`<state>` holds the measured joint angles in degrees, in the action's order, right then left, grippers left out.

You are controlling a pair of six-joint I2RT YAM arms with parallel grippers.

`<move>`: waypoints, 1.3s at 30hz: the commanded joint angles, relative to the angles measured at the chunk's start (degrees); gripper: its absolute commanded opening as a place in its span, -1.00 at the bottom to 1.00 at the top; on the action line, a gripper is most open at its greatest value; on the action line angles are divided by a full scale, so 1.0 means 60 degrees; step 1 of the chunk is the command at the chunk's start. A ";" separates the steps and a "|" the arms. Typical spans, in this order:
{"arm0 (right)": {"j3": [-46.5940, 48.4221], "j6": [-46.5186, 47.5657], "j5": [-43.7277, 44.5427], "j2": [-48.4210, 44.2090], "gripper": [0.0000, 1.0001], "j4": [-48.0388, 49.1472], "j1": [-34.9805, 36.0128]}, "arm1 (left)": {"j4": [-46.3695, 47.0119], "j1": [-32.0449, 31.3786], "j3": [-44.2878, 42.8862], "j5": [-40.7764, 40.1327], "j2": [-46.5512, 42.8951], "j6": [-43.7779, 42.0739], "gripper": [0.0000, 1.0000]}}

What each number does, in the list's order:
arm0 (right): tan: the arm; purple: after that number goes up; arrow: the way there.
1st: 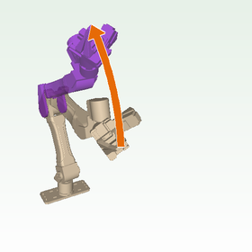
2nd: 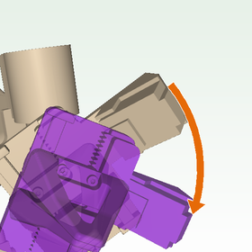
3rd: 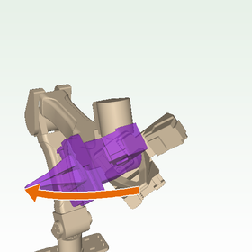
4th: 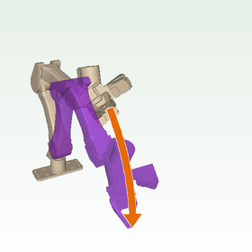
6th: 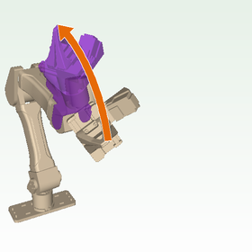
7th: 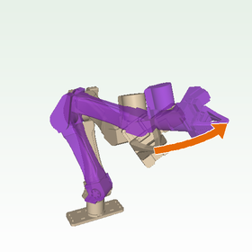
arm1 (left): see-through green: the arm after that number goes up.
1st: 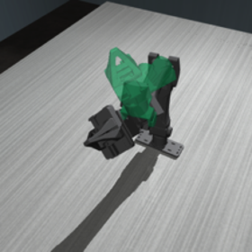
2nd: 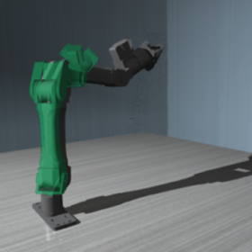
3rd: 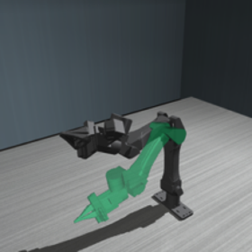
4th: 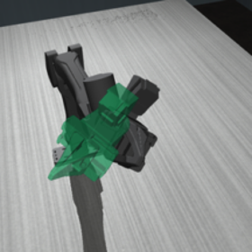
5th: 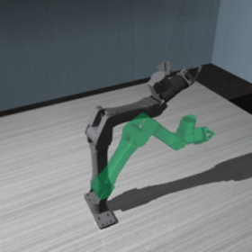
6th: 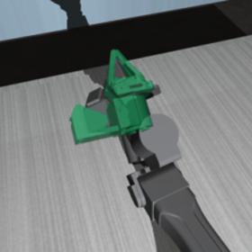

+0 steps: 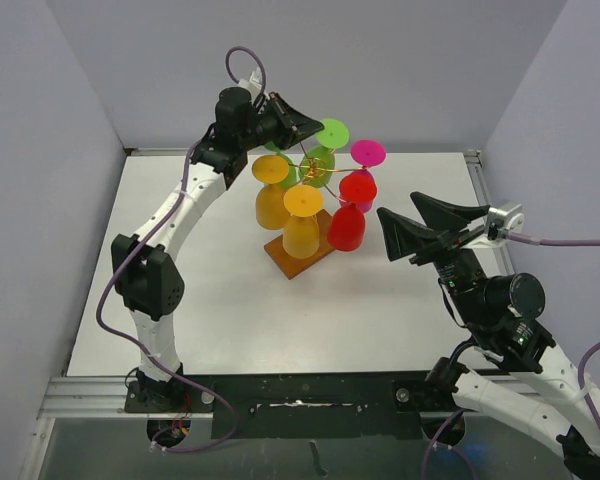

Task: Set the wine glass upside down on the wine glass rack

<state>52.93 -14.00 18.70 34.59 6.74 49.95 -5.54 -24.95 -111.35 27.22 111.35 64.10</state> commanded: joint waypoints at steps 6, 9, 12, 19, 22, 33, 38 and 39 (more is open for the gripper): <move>-0.0115 -0.0032 0.0366 -0.0409 0.53 0.0254 0.0024 | -0.0292 -0.0368 -0.1341 -0.0739 -0.0060 -0.0648 -1.00; -0.0110 0.0003 0.0375 -0.0461 0.54 0.0307 0.0024 | -0.0877 -0.0535 -0.1892 -0.1218 0.0155 -0.1066 -1.00; -0.0063 0.0042 0.0382 -0.0437 0.54 0.0263 0.0017 | -0.1313 -0.0629 -0.2394 -0.1538 0.0396 -0.1345 -1.00; -0.0076 0.0008 0.0329 -0.0488 0.54 0.0336 0.0026 | -0.1727 -0.0690 -0.3018 -0.1543 0.0913 -0.1380 -1.00; -0.0076 0.0006 0.0334 -0.0499 0.55 0.0307 0.0028 | -0.1782 -0.0703 -0.3096 -0.1596 0.0995 -0.1381 -1.00; -0.0049 0.0019 0.0326 -0.0466 0.55 0.0292 0.0022 | -0.2706 -0.0873 -0.4248 -0.2500 0.1603 -0.1921 -1.00; -0.0076 0.0011 0.0349 -0.0490 0.55 0.0290 0.0024 | -0.2789 -0.0916 -0.4371 -0.2715 0.1729 -0.2006 -1.00; -0.0083 0.0010 0.0360 -0.0491 0.55 0.0289 0.0017 | -0.2804 -0.0924 -0.4398 -0.2731 0.1746 -0.2006 -1.00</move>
<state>52.16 -13.98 19.99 32.08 6.55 49.95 -22.81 -30.30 -134.19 13.02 121.36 53.67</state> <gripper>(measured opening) 0.775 0.003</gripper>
